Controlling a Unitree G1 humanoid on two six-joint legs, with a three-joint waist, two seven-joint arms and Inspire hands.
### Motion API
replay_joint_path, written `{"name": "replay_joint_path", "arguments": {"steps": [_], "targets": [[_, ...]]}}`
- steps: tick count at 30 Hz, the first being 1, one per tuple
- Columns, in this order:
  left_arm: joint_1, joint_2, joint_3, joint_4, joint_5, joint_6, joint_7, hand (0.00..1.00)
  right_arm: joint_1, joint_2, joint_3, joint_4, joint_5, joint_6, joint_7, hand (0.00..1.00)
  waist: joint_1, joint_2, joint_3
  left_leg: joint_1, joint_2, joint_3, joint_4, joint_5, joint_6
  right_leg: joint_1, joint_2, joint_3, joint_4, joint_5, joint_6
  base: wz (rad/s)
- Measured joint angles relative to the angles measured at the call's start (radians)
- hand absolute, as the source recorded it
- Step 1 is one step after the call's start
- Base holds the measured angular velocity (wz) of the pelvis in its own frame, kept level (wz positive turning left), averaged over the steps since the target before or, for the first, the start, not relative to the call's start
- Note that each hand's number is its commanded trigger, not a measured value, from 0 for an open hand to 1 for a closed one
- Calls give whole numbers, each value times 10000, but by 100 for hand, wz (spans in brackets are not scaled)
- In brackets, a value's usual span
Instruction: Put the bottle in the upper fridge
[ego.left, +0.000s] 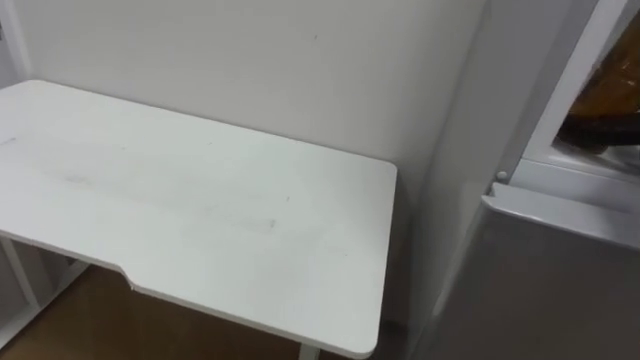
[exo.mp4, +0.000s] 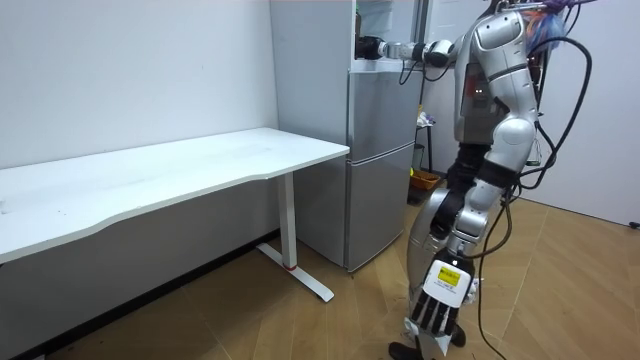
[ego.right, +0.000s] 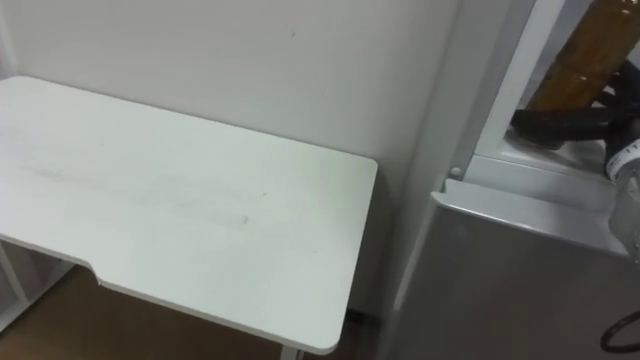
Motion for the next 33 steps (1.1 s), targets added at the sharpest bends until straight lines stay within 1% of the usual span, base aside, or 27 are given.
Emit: {"name": "replay_joint_path", "arguments": {"steps": [1,4,9,13,15,18,21,22,25,28,31,33], "targets": [[0,-69,156,4,-3,1,-5,0,4,0,-25,-28,-4,41,37,0,-37,-6,-4,13,-4,2,-26,10,2,-3,-6,29,-1,-1,1,0],[-1,-111,287,3,-1,51,0,0,5,-1,-111,-257,-2,195,114,0,-79,-5,-10,41,-9,60,-50,20,3,-13,-1,178,-3,-9,4,-6],[-3,-110,295,1,-2,60,53,0,8,-1,-114,-412,-2,195,142,0,-151,16,-34,181,-5,127,-65,20,5,57,-2,258,1,-8,4,-4],[-2,-113,297,8,-13,73,86,0,23,-1,-409,-565,-2,197,132,0,-219,83,-140,221,-2,127,-76,21,4,97,0,259,-1,-9,4,0],[20,-114,298,16,-13,81,90,0,39,-1,-416,-784,-3,196,130,0,-288,136,-172,277,-2,127,-80,22,4,156,1,263,0,-9,4,0],[29,-135,375,20,-17,82,99,0,75,-2,-419,-920,-10,197,128,0,-340,154,-179,503,0,177,-171,30,-4,318,-1,296,-8,-19,8,-5],[51,-213,598,26,-79,75,109,0,74,-5,-430,-1165,2,201,164,0,-416,115,-202,596,-15,251,-241,37,-4,374,-16,388,-16,-83,7,-4],[64,-213,639,26,-116,72,109,0,86,-5,-430,-1167,2,202,196,0,-467,84,-190,666,-19,252,-243,37,-5,446,-18,393,-38,-101,10,0],[101,-211,697,27,-113,71,111,0,104,-5,-510,-1168,5,221,261,0,-608,31,-197,758,-24,238,-230,30,-11,607,-8,422,-174,-134,22,3],[113,-211,706,28,-113,72,108,0,104,-5,-814,-1171,6,288,348,0,-625,-8,-177,786,-23,238,-228,25,-18,613,27,411,-178,-136,25,2],[143,-211,707,30,-116,73,108,0,105,-5,-859,-1171,5,334,347,0,-638,13,-161,818,-22,265,-243,10,-29,614,29,431,-182,-142,31,-1],[145,-211,707,29,-121,73,109,0,119,-4,-858,-1171,9,402,345,0,-627,33,-146,877,-8,365,-297,-2,-35,615,43,518,-183,-144,32,-8]]}}
